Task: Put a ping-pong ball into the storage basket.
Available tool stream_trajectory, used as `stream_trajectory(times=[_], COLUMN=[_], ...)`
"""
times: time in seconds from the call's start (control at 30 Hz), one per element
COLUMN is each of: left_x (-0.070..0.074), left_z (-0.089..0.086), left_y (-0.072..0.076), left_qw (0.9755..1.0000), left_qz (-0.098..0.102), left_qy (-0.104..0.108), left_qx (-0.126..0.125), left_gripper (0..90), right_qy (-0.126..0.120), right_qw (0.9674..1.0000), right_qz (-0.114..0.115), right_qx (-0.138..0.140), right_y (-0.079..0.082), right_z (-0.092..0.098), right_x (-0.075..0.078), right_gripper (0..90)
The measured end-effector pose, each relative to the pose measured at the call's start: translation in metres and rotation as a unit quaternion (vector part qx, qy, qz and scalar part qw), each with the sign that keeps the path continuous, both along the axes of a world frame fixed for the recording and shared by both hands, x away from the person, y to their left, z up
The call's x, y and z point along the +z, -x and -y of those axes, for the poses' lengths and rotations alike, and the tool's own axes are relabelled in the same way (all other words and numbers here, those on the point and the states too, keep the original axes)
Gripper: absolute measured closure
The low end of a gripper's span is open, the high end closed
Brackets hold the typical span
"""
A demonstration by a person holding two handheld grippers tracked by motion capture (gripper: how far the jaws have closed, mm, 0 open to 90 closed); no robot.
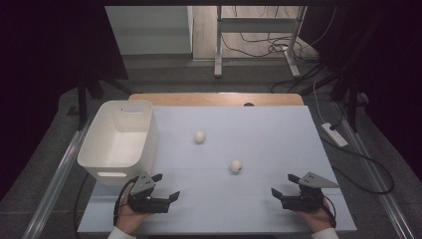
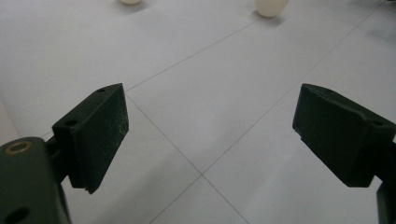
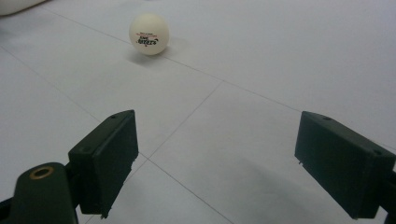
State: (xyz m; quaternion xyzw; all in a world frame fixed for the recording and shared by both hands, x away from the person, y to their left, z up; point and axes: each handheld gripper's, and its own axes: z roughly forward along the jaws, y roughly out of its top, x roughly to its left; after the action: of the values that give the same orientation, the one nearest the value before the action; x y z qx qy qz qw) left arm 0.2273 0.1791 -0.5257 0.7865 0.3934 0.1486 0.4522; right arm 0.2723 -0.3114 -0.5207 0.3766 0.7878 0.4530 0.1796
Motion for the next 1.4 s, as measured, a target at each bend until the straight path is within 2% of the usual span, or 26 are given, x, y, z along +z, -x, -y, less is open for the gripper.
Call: stream_trajectory(times=[0.43,0.77,1.13,1.4], left_x=[0.003,0.005,0.014,0.016], left_z=[0.004,0.011,0.022,0.025], left_y=[0.000,0.000,-0.004,-0.006], left_qw=[1.0000,0.9999,0.9996,0.9995], left_qz=[0.003,-0.004,-0.007,-0.010], left_qy=[0.002,-0.009,-0.025,-0.027], left_qx=[-0.008,-0.004,-0.009,-0.012], left_gripper=[11.4,11.3,11.5,11.6], right_qy=[0.004,0.002,0.002,0.005], right_qw=[1.0000,1.0000,1.0000,1.0000], right_qz=[0.001,0.003,0.004,0.005], right_qx=[0.002,-0.007,0.001,0.005], right_y=[0.000,0.000,0.001,0.002], right_z=[-0.001,-0.001,-0.004,-0.006], right_x=[0.000,0.003,0.003,0.004], right_gripper=[13.8,14.0,14.2,14.2])
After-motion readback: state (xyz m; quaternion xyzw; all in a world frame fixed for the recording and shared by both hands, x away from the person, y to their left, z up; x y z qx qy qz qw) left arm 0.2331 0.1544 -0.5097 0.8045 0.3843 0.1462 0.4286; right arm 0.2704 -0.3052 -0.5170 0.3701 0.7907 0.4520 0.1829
